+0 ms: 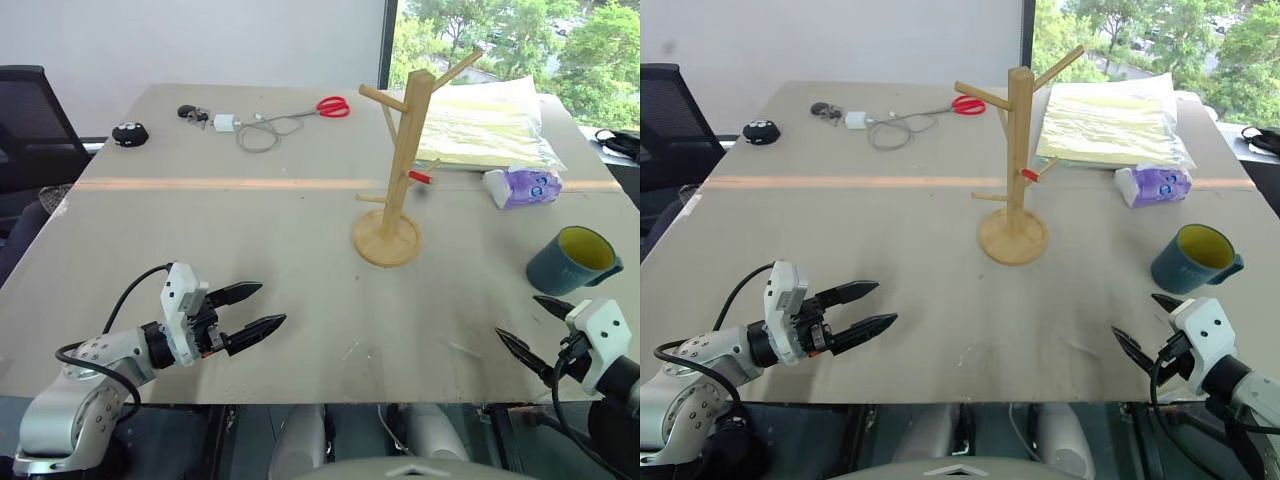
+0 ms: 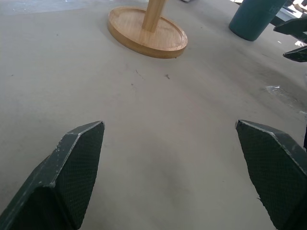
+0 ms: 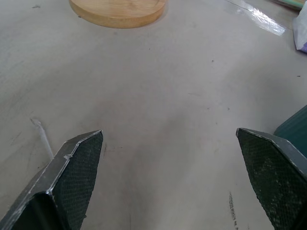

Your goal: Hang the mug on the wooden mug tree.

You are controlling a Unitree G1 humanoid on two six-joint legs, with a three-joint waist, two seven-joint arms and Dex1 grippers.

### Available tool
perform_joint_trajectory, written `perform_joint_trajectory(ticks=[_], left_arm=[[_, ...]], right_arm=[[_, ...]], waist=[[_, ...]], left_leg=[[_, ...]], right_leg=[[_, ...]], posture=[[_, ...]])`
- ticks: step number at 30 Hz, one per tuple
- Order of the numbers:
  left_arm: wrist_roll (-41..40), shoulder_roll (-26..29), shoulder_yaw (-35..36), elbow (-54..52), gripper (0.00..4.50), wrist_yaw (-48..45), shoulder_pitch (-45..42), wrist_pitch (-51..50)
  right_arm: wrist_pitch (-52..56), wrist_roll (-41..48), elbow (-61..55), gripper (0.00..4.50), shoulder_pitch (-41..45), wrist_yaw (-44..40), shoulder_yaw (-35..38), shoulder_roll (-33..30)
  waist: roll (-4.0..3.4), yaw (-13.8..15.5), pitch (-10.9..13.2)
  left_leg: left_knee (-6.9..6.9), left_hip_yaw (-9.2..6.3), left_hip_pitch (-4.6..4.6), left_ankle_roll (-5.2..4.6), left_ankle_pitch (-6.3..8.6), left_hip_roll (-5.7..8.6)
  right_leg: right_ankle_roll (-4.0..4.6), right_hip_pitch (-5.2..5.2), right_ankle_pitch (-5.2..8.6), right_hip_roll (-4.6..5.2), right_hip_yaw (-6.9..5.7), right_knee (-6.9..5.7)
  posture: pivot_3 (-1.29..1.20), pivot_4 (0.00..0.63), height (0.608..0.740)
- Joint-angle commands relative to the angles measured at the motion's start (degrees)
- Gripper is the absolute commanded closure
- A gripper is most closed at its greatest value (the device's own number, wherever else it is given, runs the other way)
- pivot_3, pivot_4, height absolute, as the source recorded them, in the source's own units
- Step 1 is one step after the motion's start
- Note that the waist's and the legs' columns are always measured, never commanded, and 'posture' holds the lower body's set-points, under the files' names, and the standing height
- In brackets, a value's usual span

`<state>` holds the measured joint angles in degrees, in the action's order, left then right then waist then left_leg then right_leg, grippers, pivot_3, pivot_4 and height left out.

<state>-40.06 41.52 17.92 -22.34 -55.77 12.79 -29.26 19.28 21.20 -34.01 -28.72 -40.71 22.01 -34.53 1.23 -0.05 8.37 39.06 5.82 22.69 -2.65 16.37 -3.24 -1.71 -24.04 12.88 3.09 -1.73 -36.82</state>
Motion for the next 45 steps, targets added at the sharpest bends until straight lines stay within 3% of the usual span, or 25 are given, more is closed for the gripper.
perform_joint_trajectory(ticks=[1, 6, 12, 16, 22, 25, 27, 35, 38, 45], left_arm=[[0.1, 1.5, 0.1, -1.1, 0.01, -2.3, -2.3, 2.0], [-1.1, 3.1, -5.6, -4.2, 0.01, -7.6, -9.9, 2.4], [-3.7, 3.9, -9.7, -6.7, 0.01, -10.9, -15.0, 0.3], [-4.5, 3.1, -11.8, -6.4, 0.01, -10.9, -18.1, -0.4], [-4.5, 2.2, -13.2, -5.9, 0.01, -10.1, -20.5, -0.9], [-4.2, 2.0, -13.4, -5.6, 0.00, -9.7, -21.1, -0.9], [-4.2, 1.8, -13.2, -5.8, 0.00, -9.2, -21.0, -1.0], [-3.6, 1.8, -12.4, -6.3, 0.00, -7.3, -20.3, -0.6], [-3.9, 1.9, -11.9, -6.8, 0.00, -6.8, -19.8, -0.7], [-4.3, 2.3, -11.0, -7.6, 0.00, -6.2, -18.9, -0.7]], right_arm=[[-3.3, -0.5, -0.2, 0.00, 0.5, 2.4, 1.4, 2.5], [-5.6, -4.2, 3.0, 0.00, 1.5, 8.8, -0.7, 8.9], [-3.2, -3.7, 3.8, 0.00, -3.5, 10.5, 5.1, 8.9], [1.0, -1.7, 4.9, 0.00, -1.2, 15.2, 11.4, 8.8], [7.0, -0.6, 5.2, 0.00, 4.2, 18.8, 13.6, 7.7], [8.6, -2.5, 6.4, 0.81, 7.1, 21.7, 13.8, 7.2], [9.0, -2.9, 7.2, 1.67, 9.2, 22.6, 13.5, 6.6], [10.7, -3.4, 10.2, 1.67, 14.4, 24.1, 13.1, 5.3], [11.2, -3.6, 11.4, 2.89, 15.9, 24.2, 13.0, 4.4], [11.4, -5.2, 15.3, 2.89, 19.8, 24.4, 10.8, 3.1]], waist=[[0.00, 0.1, 0.0], [-0.22, 0.9, 0.0], [-0.34, 0.8, 0.1], [-0.34, 0.7, 0.1], [-0.36, 0.7, 0.1], [-0.35, 0.7, 0.1], [-0.35, 0.7, 0.1], [-0.35, 0.7, 0.1], [-0.35, 0.7, 0.1], [-0.35, 0.7, 0.1]], left_leg=[[0.00, 0.00, 0.01, 0.00, 0.00, 0.00], [0.05, -0.05, 0.06, 0.01, -0.01, 0.02], [0.02, 0.04, 0.07, -0.02, 0.00, 0.07], [0.03, 0.08, 0.03, -0.02, 0.00, 0.07], [0.03, 0.07, -0.06, -0.03, 0.00, 0.04], [0.03, 0.07, -0.03, -0.03, 0.00, 0.05], [0.03, 0.07, 0.00, -0.03, 0.00, 0.08], [0.03, 0.06, 0.00, -0.03, 0.00, 0.10], [0.04, 0.07, 0.00, -0.03, 0.00, 0.10], [0.03, 0.07, 0.00, -0.03, 0.00, 0.10]], right_leg=[[0.00, 0.00, 0.00, 0.00, 0.00, 0.00], [-0.08, -0.06, 0.06, -0.08, -0.09, 0.02], [-0.02, -0.02, 0.03, -0.06, 0.03, 0.02], [-0.19, -0.01, 0.11, -0.11, 0.08, 0.01], [-0.21, 0.03, 0.13, -0.21, 0.14, -0.01], [-0.08, 0.03, 0.05, -0.23, 0.16, -0.01], [-0.02, 0.03, 0.02, -0.23, 0.18, 0.00], [-0.08, 0.03, 0.05, -0.24, 0.18, 0.00], [-0.11, 0.03, 0.06, -0.24, 0.20, 0.00], [-0.06, 0.03, 0.04, -0.25, 0.21, 0.00]], posture=[[0.00, 0.150, 0.740], [0.00, 0.150, 0.740], [0.00, 0.150, 0.740], [0.00, 0.150, 0.740], [0.00, 0.150, 0.740], [0.00, 0.150, 0.740], [0.00, 0.150, 0.740], [0.00, 0.150, 0.740], [0.00, 0.150, 0.740], [0.00, 0.150, 0.740]])
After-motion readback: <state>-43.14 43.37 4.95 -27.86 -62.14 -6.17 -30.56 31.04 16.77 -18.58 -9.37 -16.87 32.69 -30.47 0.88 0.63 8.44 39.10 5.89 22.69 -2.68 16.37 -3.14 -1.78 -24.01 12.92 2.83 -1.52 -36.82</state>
